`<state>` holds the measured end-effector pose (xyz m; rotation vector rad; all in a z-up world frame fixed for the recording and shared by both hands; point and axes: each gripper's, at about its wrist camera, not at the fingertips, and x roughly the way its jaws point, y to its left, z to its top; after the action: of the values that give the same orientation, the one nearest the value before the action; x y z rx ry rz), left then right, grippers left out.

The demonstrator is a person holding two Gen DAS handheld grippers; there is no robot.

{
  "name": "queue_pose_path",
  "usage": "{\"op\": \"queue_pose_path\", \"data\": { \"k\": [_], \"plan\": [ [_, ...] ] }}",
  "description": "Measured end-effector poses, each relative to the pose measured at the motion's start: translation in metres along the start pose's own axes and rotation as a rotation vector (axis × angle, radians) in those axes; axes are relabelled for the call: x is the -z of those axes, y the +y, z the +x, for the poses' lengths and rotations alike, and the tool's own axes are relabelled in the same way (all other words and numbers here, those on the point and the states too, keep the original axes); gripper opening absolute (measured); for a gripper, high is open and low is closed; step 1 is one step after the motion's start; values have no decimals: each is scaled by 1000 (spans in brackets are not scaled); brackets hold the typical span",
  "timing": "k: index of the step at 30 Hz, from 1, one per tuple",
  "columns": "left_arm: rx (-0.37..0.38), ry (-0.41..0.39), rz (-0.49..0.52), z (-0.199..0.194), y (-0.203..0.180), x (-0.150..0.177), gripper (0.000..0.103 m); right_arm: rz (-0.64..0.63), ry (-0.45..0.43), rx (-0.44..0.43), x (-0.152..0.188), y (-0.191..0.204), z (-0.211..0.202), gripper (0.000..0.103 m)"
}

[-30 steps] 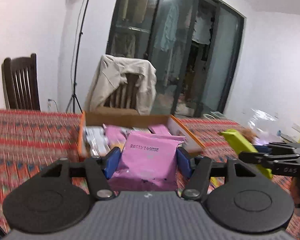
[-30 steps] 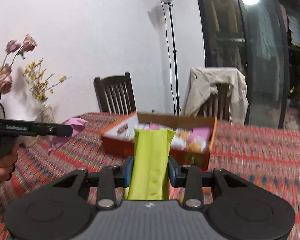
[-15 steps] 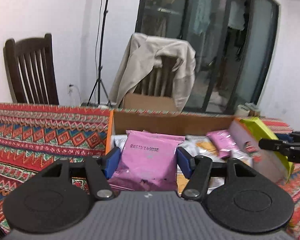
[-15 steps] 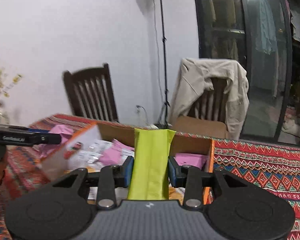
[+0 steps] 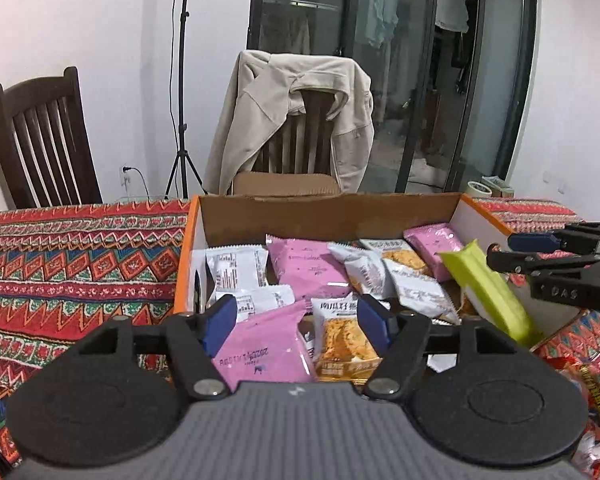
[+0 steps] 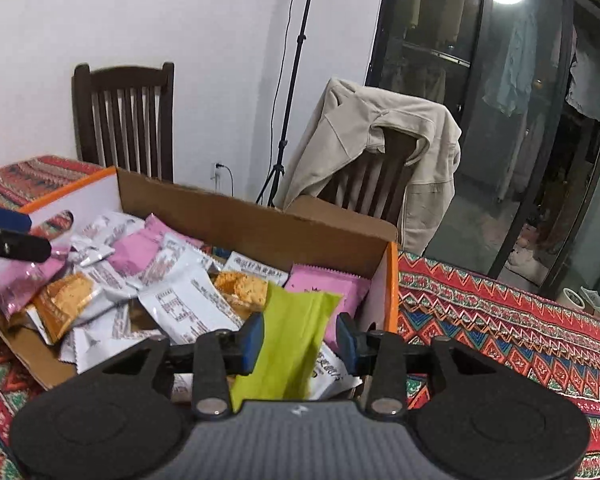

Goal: Organize snacks
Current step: 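Carry both items into the orange box and open both tools, then withdraw both tools from the box back toward the remaining snacks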

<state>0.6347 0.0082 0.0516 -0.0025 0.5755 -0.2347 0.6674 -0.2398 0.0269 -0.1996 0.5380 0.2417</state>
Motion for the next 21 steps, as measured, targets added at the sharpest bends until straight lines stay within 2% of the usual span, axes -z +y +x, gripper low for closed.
{"op": "queue_pose_path", "data": {
  "k": [4, 10, 12, 17, 18, 21],
  "plan": [
    [-2, -34, -21, -26, 2, -13, 71, 32, -65, -22, -13, -7, -31, 45],
    [3, -101, -9, -99, -4, -25, 76, 8, -142, -25, -30, -18, -103, 50],
    [13, -122, 10, -127, -12, -23, 77, -3, -171, -17, -32, -20, -135, 56],
    [44, -203, 75, -203, -40, -3, 85, -22, -237, -12, -28, -18, -219, 63],
    [55, -217, 81, -218, -45, 3, 86, -28, -246, -12, -26, -17, -235, 67],
    [94, -239, 81, -256, -58, 25, 93, -50, -265, -10, -14, -9, -278, 70]
  ]
}}
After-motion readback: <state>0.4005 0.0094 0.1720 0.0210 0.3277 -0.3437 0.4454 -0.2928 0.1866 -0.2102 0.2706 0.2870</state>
